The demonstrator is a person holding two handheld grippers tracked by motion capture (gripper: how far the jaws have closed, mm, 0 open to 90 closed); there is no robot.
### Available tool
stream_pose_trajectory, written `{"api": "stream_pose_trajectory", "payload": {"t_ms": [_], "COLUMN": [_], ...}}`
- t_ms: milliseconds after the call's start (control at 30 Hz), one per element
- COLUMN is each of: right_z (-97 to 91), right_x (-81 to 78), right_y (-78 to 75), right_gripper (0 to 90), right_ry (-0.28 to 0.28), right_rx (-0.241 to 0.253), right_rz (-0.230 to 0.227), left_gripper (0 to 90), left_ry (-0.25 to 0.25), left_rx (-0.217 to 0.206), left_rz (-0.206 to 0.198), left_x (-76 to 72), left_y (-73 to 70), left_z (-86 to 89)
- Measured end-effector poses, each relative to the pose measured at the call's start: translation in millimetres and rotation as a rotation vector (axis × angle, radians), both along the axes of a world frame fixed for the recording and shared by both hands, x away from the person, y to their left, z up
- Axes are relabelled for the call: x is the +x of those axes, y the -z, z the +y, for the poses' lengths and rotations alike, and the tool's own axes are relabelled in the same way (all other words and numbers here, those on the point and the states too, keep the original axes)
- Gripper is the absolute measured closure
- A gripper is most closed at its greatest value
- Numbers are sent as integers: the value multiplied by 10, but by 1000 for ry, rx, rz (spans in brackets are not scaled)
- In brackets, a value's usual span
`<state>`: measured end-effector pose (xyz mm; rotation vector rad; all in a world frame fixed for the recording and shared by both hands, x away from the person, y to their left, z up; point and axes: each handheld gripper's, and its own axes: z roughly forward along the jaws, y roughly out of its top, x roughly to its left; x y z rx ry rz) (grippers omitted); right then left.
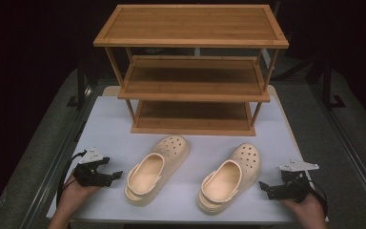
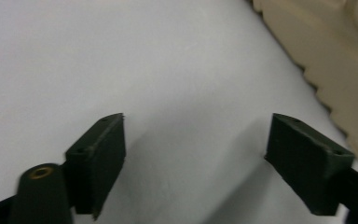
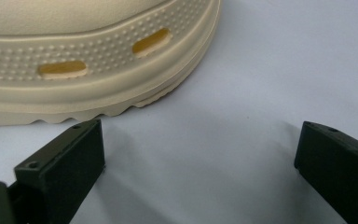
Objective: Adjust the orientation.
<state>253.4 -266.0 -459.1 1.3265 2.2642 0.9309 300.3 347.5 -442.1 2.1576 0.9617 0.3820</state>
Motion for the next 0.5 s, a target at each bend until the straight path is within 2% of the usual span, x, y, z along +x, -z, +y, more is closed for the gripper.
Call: {"api": "stream_pose_trajectory", "payload": {"t_ms": [33, 67, 133, 167, 200, 233, 267, 300, 333, 400, 500], "right_z": [0, 0, 0, 0, 0, -1, -1, -1, -1, -2, -1], "right_x": [0, 0, 0, 0, 0, 1, 1, 1, 1, 2, 1], "right_y": [0, 0, 0, 0, 0, 0, 0, 0, 1, 1, 1], "right_gripper": [12, 12, 12, 12, 12, 12, 12, 12, 12, 12, 12], "right_ry": [0, 0, 0, 0, 0, 0, 0, 0, -1, -1, -1], "right_rx": [0, 0, 0, 0, 0, 0, 0, 0, 0, 0, 0], "right_rz": [0, 0, 0, 0, 0, 0, 0, 0, -1, -1, -1], "left_gripper": [259, 339, 417, 417, 464, 537, 667, 667, 792, 894, 900], "left_ry": [4, 7, 15, 21, 31, 38, 47, 47, 52, 57, 79], "left_rx": [-4, -29, -39, -42, -49, -59, -63, -68, -77, -83, -92], "left_rz": [-4, -18, -24, -28, -29, -25, -26, -26, -17, -13, -3], "left_x": [1, -6, -7, -8, -5, 1, 12, 16, 36, 42, 80], "left_y": [-25, -66, -99, -118, -150, -176, -205, -226, -286, -315, -405], "left_z": [7, 13, 14, 10, 3, -5, -15, -26, -54, -70, -133]}}
